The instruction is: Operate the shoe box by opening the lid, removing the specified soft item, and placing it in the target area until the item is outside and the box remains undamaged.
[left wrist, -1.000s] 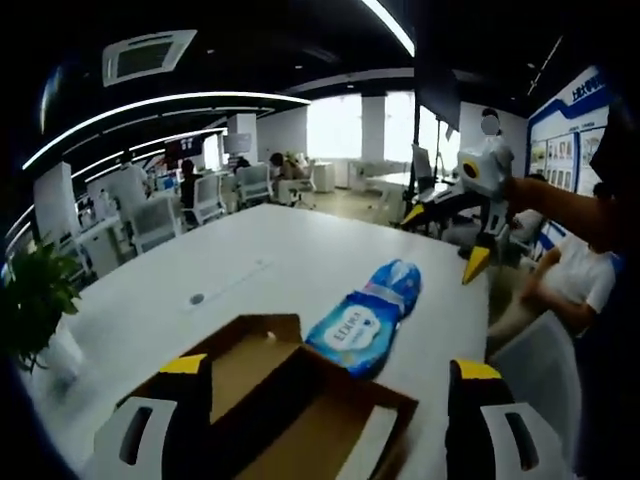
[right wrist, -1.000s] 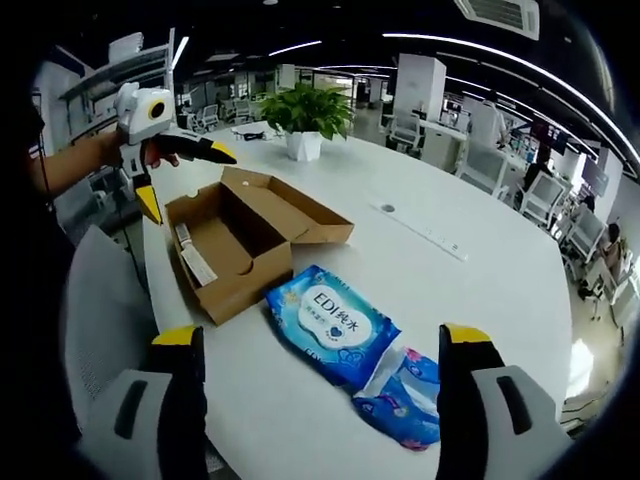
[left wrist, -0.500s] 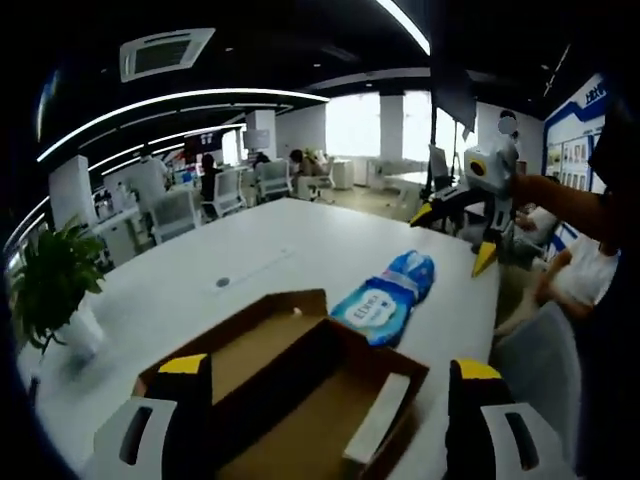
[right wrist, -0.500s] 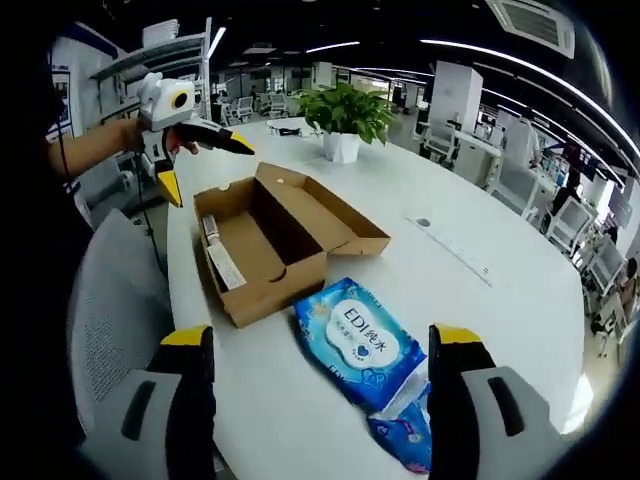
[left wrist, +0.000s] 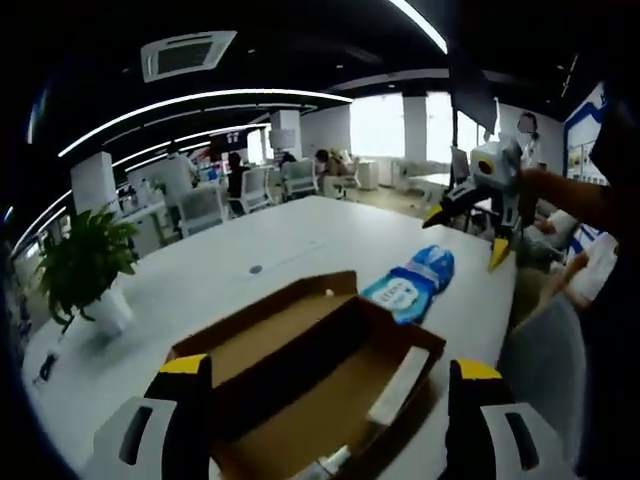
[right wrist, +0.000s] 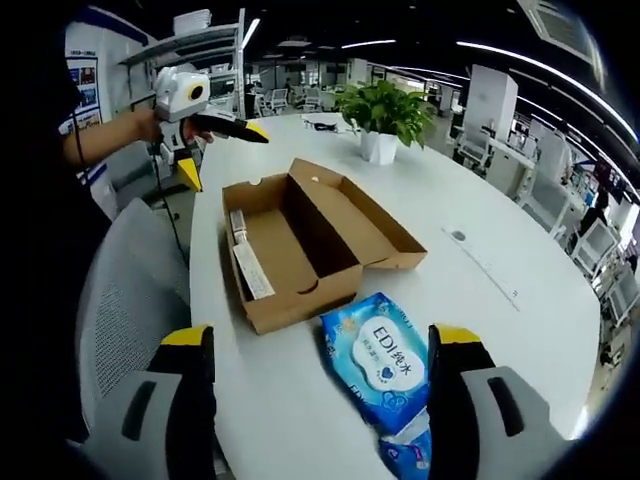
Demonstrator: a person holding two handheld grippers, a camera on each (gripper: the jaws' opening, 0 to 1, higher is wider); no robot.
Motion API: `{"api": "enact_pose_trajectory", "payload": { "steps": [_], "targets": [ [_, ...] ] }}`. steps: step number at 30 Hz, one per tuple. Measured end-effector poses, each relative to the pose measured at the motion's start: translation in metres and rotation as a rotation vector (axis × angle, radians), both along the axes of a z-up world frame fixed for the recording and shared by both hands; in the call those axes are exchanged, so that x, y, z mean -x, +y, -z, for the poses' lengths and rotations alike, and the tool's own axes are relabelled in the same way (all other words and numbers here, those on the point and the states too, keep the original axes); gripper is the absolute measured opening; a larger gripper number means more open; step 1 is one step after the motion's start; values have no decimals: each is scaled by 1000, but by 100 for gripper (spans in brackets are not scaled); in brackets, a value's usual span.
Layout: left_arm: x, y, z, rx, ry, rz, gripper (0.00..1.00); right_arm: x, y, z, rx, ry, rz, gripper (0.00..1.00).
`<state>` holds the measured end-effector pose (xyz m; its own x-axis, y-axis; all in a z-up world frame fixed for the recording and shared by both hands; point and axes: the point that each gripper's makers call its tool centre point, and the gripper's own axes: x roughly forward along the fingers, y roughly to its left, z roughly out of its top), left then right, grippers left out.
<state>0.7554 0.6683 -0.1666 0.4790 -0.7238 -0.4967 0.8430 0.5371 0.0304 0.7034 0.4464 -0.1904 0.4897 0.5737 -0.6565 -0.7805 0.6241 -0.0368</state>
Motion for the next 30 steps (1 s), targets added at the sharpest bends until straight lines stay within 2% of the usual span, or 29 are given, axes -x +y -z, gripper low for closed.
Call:
{"api": "enact_pose_trajectory", "payload": {
  "steps": [8, 19, 30],
  "targets": [
    [-2, 28, 2, -2, -10, -48, 100, -3, 19, 4, 35, 11, -106, 81],
    [0, 54, 12, -6, -6, -100, 100, -14, 47, 8, 88, 17, -238, 77],
    [5, 69, 20, 4, 2, -130, 100, -25, 71, 20, 130, 27, -356, 71]
  ]
}}
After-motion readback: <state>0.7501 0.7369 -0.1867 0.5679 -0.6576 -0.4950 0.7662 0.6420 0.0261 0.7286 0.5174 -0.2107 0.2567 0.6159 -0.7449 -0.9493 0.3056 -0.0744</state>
